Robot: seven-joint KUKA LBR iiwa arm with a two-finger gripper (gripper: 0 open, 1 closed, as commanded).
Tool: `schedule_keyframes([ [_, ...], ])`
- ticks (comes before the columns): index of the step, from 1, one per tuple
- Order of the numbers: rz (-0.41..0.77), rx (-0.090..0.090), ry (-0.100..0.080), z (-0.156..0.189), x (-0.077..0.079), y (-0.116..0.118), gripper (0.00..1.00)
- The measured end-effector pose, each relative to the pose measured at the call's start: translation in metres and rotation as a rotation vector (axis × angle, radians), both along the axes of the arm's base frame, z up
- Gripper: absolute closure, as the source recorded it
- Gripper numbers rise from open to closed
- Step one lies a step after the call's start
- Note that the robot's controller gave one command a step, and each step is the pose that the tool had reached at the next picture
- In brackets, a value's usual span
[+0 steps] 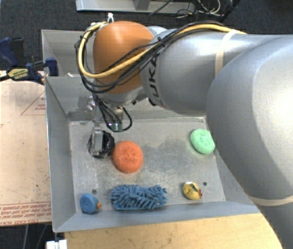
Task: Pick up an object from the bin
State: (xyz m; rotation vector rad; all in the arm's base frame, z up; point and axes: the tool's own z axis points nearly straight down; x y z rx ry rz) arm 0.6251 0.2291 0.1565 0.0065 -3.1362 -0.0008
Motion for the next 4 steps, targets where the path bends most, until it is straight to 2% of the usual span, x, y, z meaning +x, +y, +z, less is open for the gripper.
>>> schedule_keyframes([
  [1, -0.003, 0.001, -0.006, 0.005, 0.001, -0.001, 0.0],
  [2, 0.071, 0.004, -0.011, -0.026, -0.011, -0.029, 0.0],
  [3, 0.136, 0.004, -0.013, -0.065, -0.027, -0.058, 1.0],
  [4, 0.136, 0.004, -0.009, -0.066, -0.028, -0.059, 0.0],
])
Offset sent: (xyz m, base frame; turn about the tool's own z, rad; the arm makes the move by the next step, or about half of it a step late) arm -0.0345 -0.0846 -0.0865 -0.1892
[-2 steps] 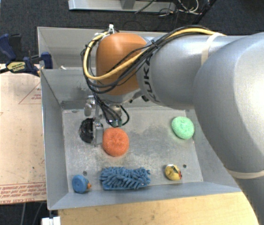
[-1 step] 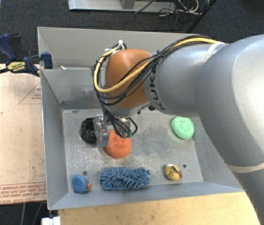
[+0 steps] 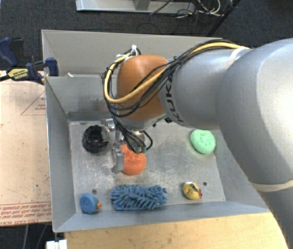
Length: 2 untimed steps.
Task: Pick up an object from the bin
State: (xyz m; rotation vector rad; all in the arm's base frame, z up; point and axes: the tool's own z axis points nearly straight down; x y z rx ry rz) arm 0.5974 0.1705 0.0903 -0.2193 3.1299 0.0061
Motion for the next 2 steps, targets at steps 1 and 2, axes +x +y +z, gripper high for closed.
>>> schedule_keyframes([
  [1, 0.0, 0.002, -0.005, 0.0016, 0.0014, 0.0003, 1.0],
  [2, 0.0, 0.0, 0.0, -0.0001, 0.0, -0.0001, 0.0],
])
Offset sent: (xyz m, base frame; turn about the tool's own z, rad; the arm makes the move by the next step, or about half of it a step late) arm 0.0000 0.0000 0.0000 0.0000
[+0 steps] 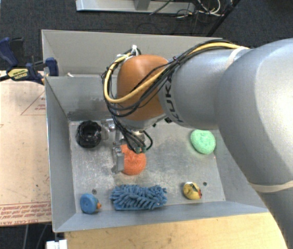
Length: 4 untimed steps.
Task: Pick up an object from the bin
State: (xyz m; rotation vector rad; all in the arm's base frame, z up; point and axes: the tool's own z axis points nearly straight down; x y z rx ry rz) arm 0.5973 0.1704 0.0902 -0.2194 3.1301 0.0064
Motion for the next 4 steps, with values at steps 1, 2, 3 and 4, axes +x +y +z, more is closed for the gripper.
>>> schedule_keyframes([
  [1, 0.0, 0.0, 0.0, 0.0, 0.0, 0.0, 0.0],
  [2, 0.034, 0.001, -0.002, -0.009, -0.025, -0.105, 1.0],
  [3, 0.034, 0.001, -0.001, -0.009, -0.025, -0.105, 1.0],
  [4, 0.051, 0.004, 0.0, 0.0, -0.038, -0.136, 1.0],
])
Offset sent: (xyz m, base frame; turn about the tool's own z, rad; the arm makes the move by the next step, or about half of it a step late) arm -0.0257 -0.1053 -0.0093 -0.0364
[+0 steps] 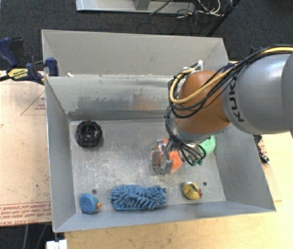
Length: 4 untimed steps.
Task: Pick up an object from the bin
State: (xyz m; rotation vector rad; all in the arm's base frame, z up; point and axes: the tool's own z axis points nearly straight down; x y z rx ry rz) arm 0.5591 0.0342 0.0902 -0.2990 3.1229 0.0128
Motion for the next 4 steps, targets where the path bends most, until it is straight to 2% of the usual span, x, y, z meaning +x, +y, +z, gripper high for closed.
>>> schedule_keyframes([
  [1, -0.283, 0.0, -0.005, 0.04, 0.026, -0.021, 0.0],
  [2, -0.282, 0.0, -0.002, 0.039, 0.025, -0.021, 0.0],
  [3, -0.291, 0.003, -0.01, 0.007, 0.027, -0.053, 0.0],
  [4, -0.36, 0.001, -0.005, -0.02, 0.01, -0.111, 1.0],
])
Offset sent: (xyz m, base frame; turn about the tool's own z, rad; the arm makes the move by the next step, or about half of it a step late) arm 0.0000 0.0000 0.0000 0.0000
